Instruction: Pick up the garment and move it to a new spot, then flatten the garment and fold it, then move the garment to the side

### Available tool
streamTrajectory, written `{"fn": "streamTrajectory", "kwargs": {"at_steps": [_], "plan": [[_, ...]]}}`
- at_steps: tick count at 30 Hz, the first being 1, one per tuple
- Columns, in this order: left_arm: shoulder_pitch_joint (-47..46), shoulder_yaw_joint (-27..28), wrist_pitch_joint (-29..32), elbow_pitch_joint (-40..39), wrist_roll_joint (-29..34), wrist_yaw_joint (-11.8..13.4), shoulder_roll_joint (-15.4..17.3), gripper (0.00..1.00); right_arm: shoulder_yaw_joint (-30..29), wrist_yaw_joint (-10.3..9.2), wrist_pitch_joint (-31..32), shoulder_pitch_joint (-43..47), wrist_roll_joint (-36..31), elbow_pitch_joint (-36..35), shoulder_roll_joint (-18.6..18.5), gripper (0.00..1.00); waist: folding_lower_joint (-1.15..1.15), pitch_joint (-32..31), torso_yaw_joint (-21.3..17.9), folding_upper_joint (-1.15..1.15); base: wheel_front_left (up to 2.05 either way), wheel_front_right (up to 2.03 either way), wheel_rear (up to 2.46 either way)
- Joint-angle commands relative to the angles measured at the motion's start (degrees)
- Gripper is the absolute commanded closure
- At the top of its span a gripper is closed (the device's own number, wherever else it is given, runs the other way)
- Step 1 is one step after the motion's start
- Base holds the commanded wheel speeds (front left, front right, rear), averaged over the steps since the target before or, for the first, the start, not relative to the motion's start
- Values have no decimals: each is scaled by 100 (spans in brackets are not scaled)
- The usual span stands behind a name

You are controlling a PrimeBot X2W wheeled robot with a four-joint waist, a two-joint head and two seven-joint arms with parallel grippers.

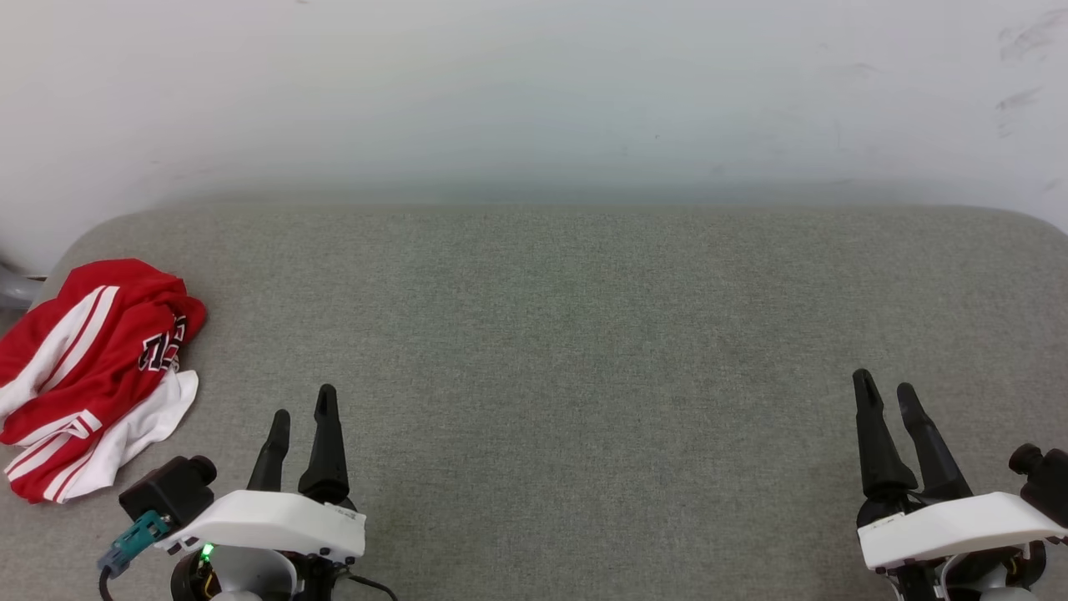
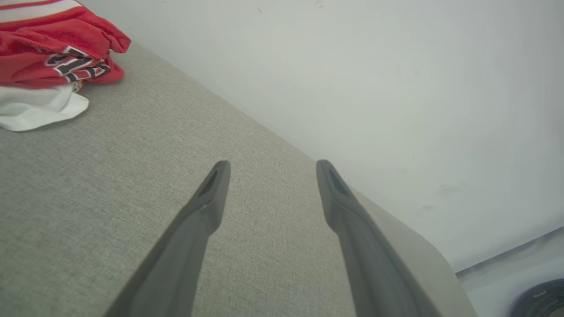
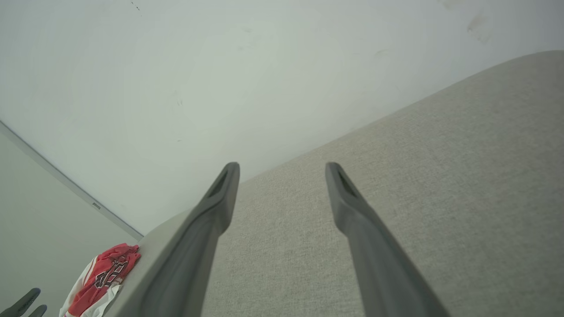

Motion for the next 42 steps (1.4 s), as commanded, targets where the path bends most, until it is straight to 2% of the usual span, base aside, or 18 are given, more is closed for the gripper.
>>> {"fn": "streamTrajectory", "kwargs": {"at_steps": [1, 21, 42], "plan": [[-5, -37, -59, -102, 186, 36, 49, 0, 13, 1, -55, -12, -188, -117, -3, 0, 0, -2, 0, 0, 0, 0, 0], [121, -424, -378, -267, 1503, 312, 163, 0, 84, 1, -378, 108, -1655, -337, -1, 0, 0, -26, 8, 0, 0, 0, 0], [205, -602, -655, -401, 2591, 423, 214, 0, 87, 0, -656, 192, -2646, -465, 0, 0, 0, -23, 14, 0, 0, 0, 0]]}}
